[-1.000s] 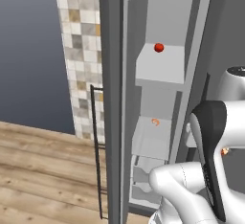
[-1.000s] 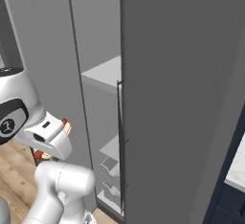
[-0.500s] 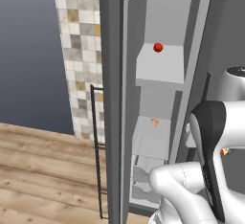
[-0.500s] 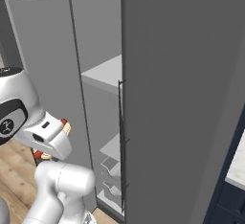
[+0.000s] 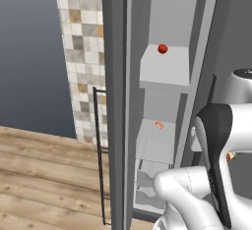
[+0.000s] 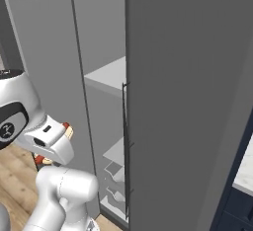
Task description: Store the hot dog in the freezer for long-term storage. Close the freezer door after placing the cooked food.
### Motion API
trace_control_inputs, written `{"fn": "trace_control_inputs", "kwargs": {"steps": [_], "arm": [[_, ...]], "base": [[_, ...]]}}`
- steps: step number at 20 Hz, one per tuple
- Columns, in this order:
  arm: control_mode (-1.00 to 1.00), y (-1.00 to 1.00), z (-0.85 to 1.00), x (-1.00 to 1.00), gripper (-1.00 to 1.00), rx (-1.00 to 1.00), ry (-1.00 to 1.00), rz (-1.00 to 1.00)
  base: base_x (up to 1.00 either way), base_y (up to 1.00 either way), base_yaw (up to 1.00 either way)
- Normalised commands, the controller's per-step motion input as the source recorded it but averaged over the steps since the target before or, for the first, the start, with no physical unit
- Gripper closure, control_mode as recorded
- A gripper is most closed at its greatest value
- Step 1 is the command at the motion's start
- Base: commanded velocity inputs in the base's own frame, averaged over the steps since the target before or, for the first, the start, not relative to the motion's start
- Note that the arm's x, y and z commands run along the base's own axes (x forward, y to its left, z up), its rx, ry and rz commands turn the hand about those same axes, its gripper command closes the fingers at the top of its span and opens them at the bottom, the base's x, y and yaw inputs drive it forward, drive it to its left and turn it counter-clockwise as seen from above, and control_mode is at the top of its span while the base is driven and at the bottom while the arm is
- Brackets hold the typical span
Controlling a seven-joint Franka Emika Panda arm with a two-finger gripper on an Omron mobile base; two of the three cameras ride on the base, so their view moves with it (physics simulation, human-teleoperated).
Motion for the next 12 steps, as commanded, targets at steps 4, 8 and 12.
{"fn": "trace_control_inputs", "kwargs": {"steps": [4,8,12], "arm": [[-1.00,0.07,0.00,0.17,1.00,0.01,-0.20,0.00],[-1.00,0.15,0.01,0.31,1.00,0.00,-0.22,0.00],[-1.00,0.13,0.13,0.49,1.00,0.00,-0.07,-0.02]], "base": [[0.00,0.00,0.00],[0.00,0.00,0.00],[0.00,0.00,0.00]]}}
